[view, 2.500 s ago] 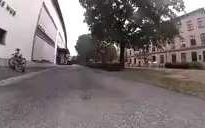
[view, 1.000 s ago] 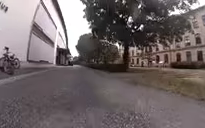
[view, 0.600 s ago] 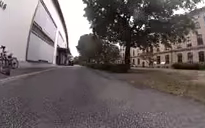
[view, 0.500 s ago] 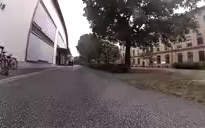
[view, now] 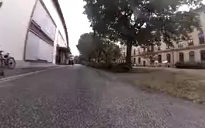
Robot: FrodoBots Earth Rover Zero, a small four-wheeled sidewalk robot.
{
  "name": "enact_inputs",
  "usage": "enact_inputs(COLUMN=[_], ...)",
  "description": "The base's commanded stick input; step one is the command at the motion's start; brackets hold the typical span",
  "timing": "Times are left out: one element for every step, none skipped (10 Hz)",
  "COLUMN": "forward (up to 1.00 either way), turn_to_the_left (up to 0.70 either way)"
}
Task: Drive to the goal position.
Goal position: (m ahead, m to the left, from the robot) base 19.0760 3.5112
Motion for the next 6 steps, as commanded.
enact_inputs(forward=[0.70, 0.70, 0.70, 0.70, 0.70, 0.70], turn_to_the_left=[0.00, 0.00, 0.00, 0.00, 0.00, 0.00])
